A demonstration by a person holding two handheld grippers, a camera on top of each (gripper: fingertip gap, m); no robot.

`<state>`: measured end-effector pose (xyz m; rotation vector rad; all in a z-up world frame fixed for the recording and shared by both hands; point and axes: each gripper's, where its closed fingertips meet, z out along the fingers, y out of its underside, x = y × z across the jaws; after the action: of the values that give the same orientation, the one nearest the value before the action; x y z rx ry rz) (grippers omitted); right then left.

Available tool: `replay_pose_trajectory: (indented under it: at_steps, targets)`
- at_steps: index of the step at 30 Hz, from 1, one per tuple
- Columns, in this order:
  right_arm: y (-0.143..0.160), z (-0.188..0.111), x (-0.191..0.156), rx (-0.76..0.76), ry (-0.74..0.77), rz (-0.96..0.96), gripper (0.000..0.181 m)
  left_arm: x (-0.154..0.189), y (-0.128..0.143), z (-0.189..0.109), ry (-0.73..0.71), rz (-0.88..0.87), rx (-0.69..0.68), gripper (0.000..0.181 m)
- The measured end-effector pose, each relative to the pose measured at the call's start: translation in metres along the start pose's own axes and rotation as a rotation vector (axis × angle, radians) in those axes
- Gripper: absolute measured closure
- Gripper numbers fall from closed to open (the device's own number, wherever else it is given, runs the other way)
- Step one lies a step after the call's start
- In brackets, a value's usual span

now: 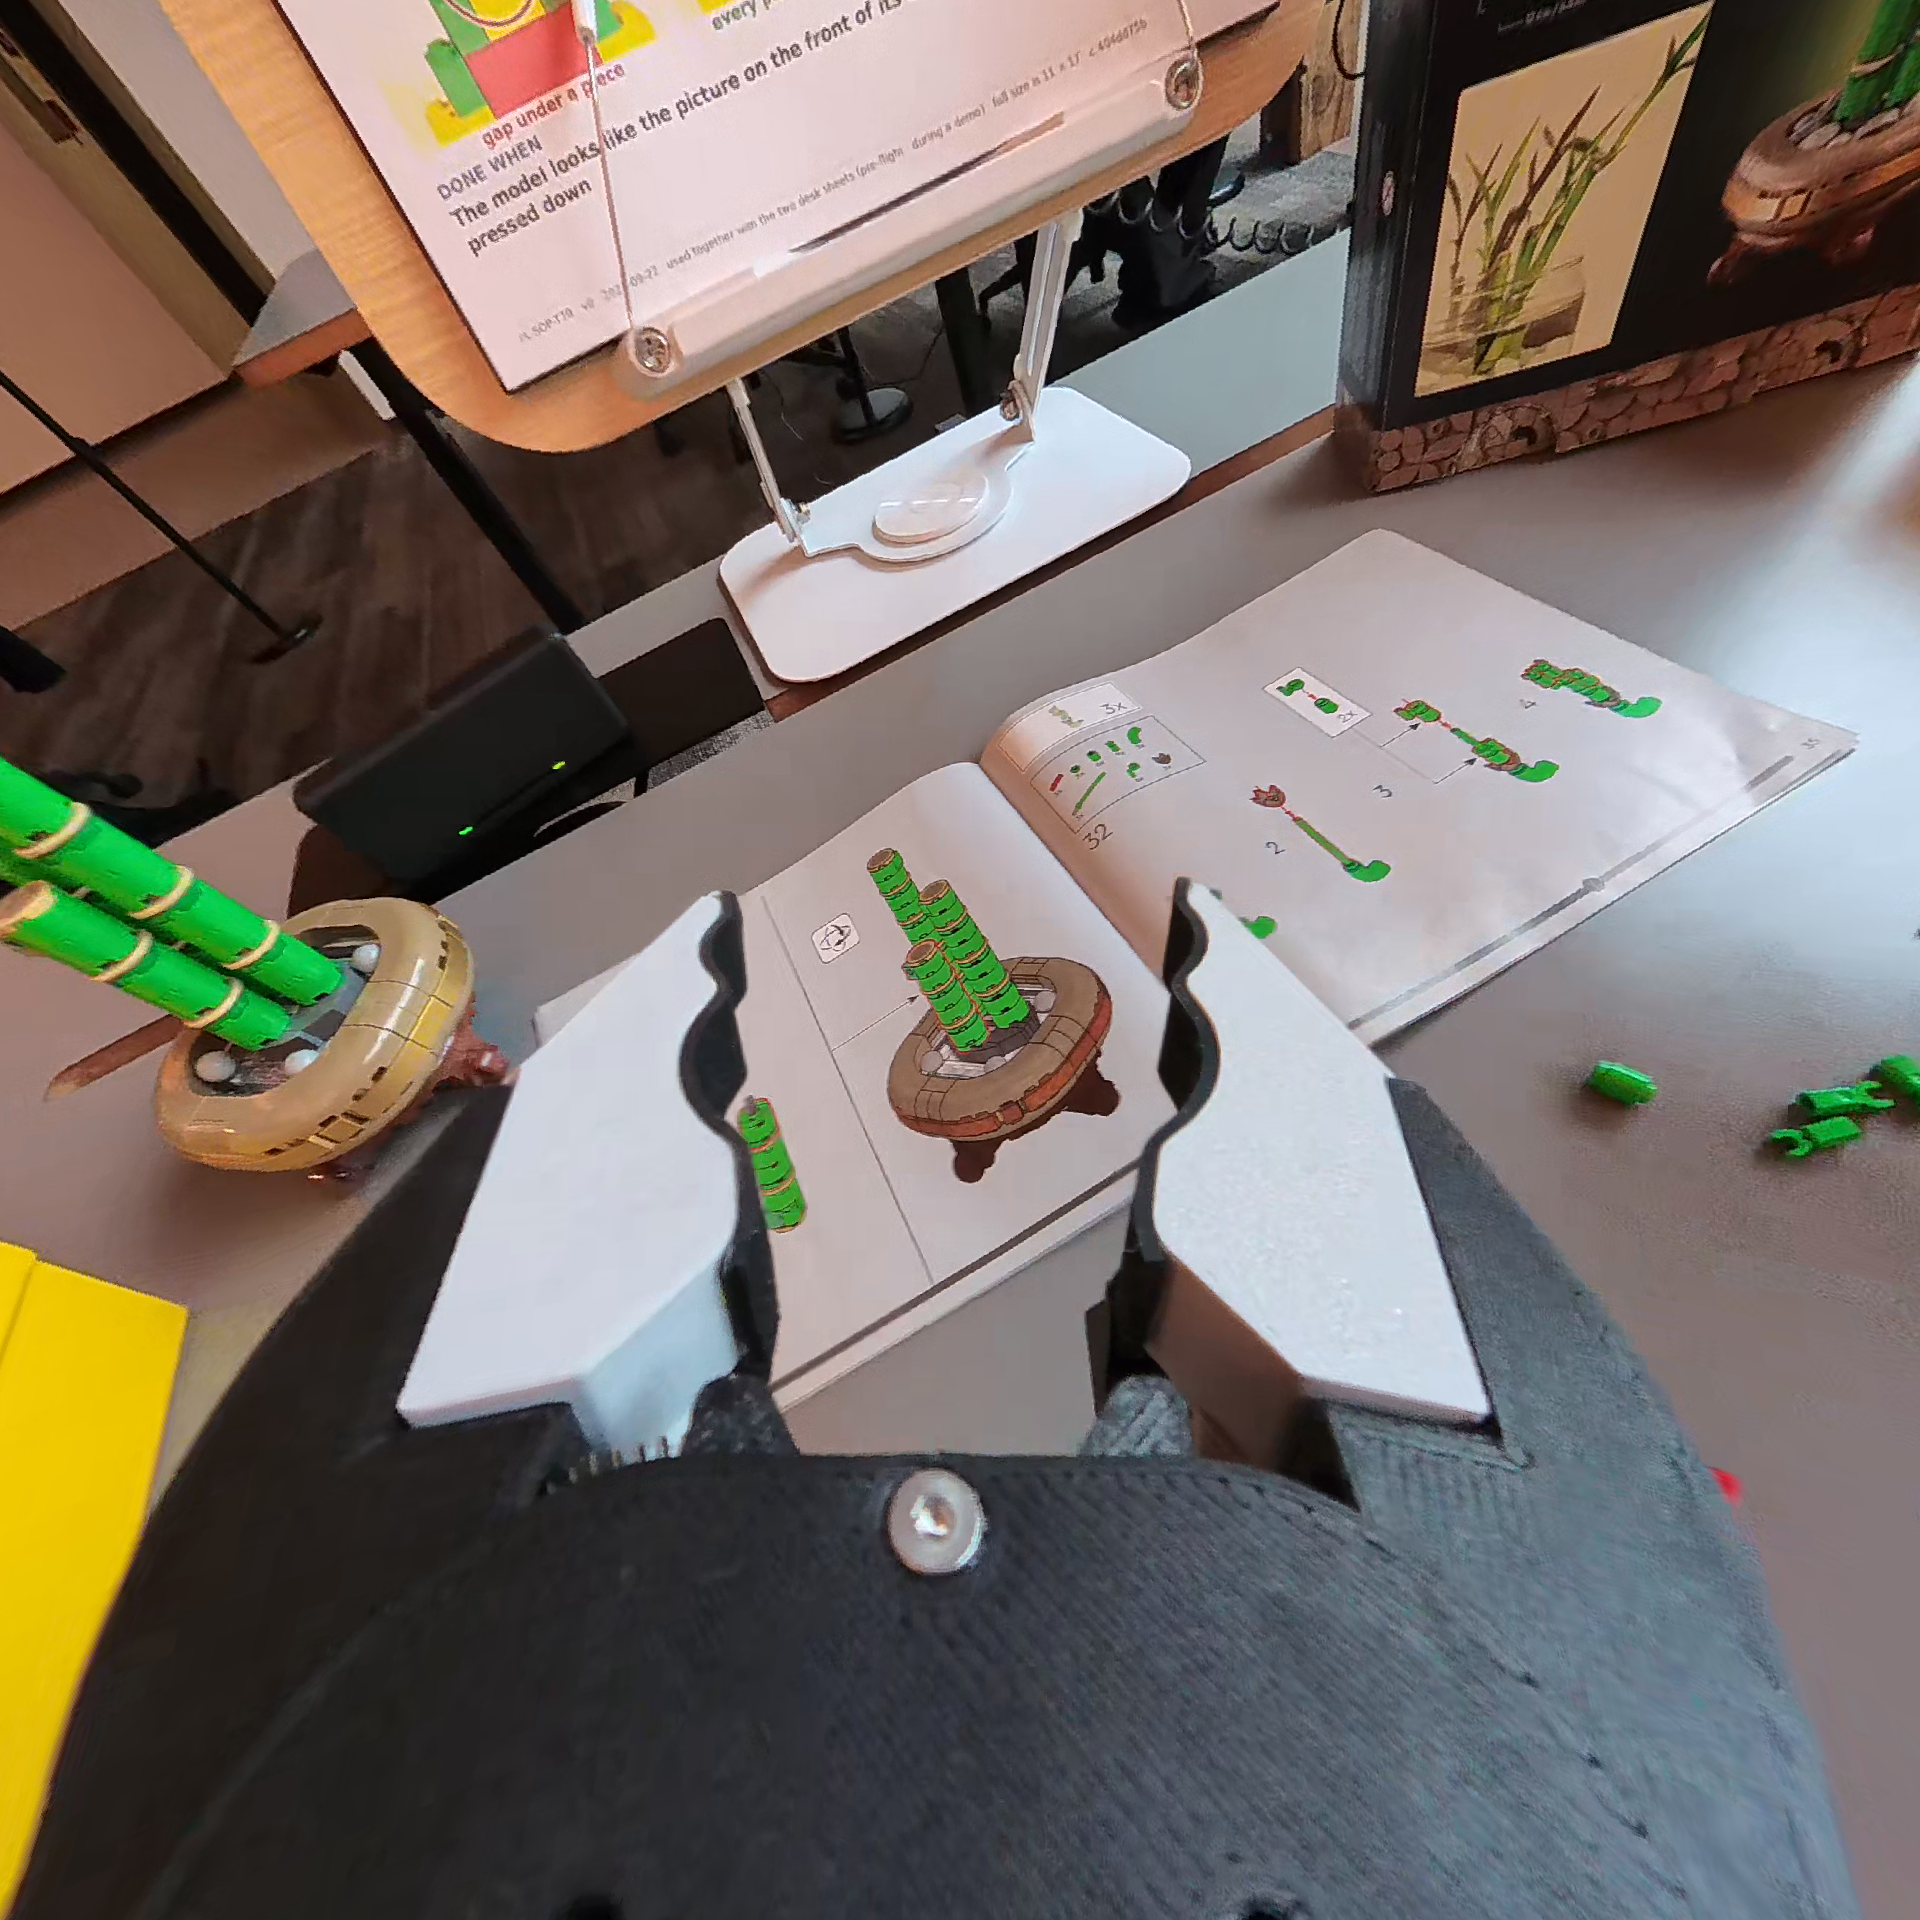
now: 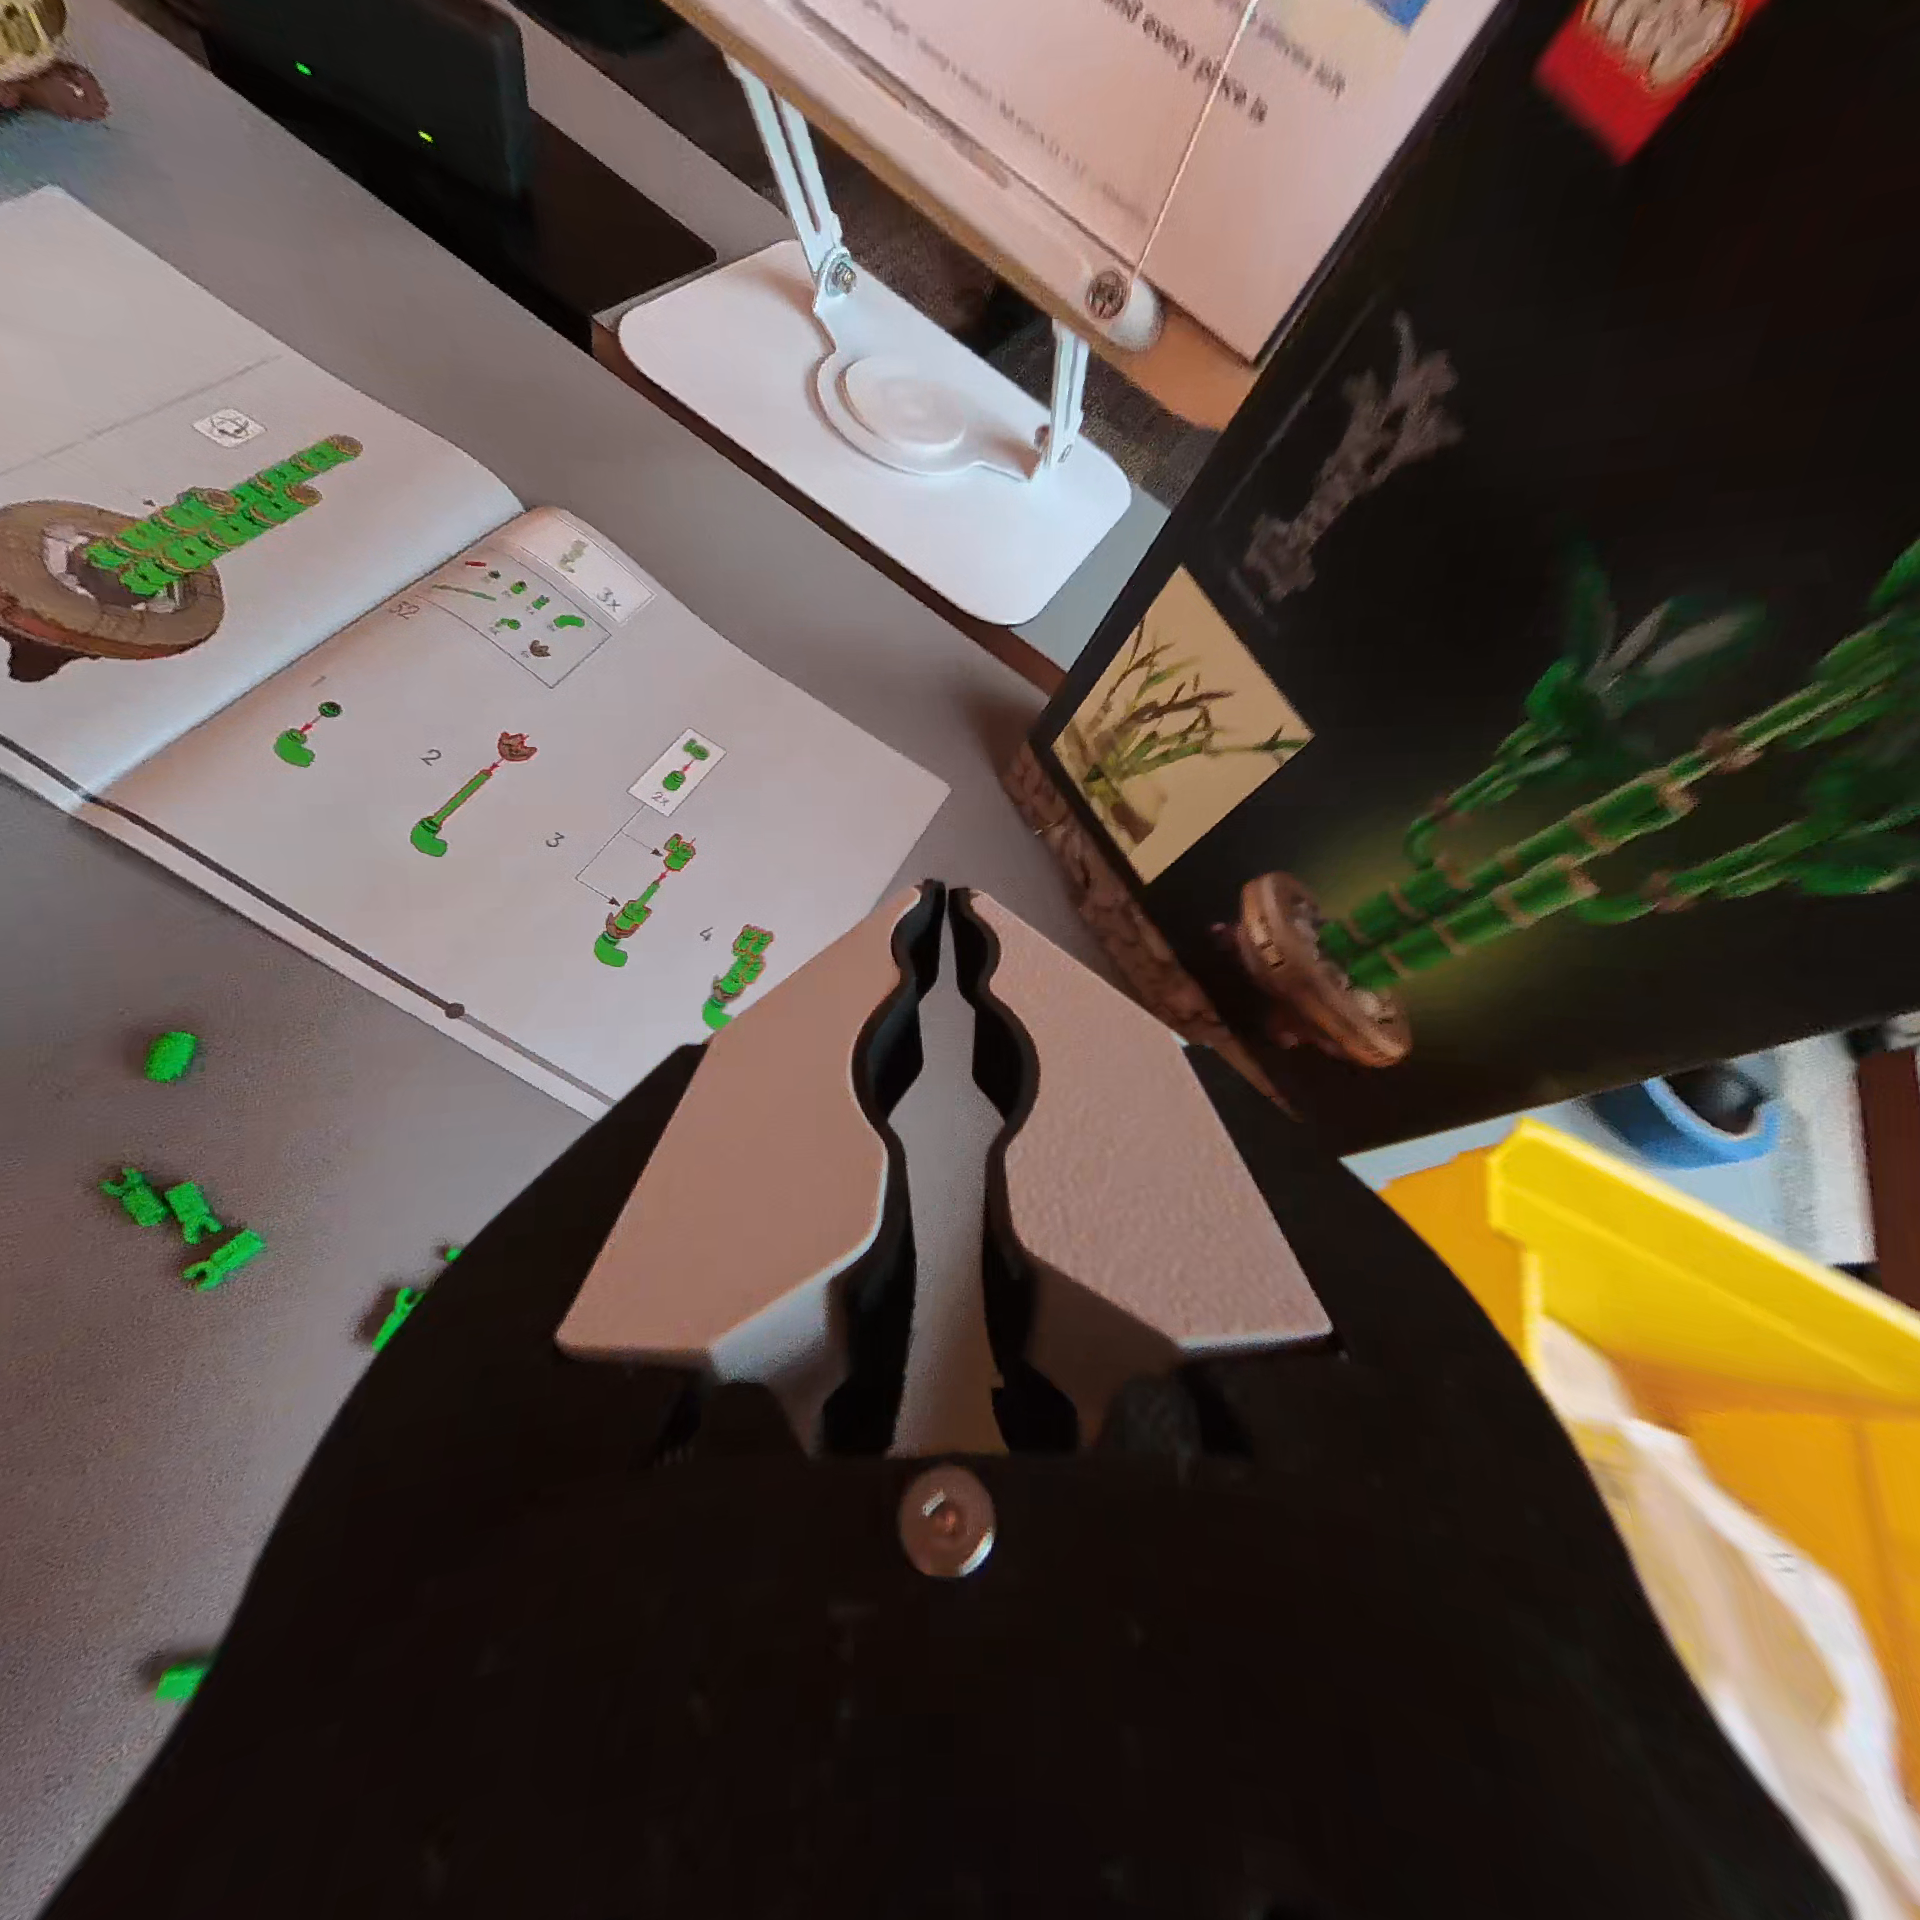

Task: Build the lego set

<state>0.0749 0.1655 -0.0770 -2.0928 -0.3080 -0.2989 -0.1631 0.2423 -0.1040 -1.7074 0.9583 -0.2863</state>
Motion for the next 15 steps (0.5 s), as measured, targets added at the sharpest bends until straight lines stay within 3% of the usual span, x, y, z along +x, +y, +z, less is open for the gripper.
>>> replay_pose_trajectory:
  at_steps: [3,7,15]
  targets:
    - [0.019,0.008,-0.007,0.020,0.008,0.078,0.181,0.005,-0.003,-0.003,0.045,-0.057,0.017,0.102]
    - [0.004,0.003,0.008,0.088,0.102,0.105,0.175,0.011,-0.005,-0.004,0.115,-0.144,0.027,0.103]
    - [0.025,0.018,0.020,0.077,0.098,0.221,0.139,0.018,-0.004,-0.004,0.234,-0.229,0.005,0.103]
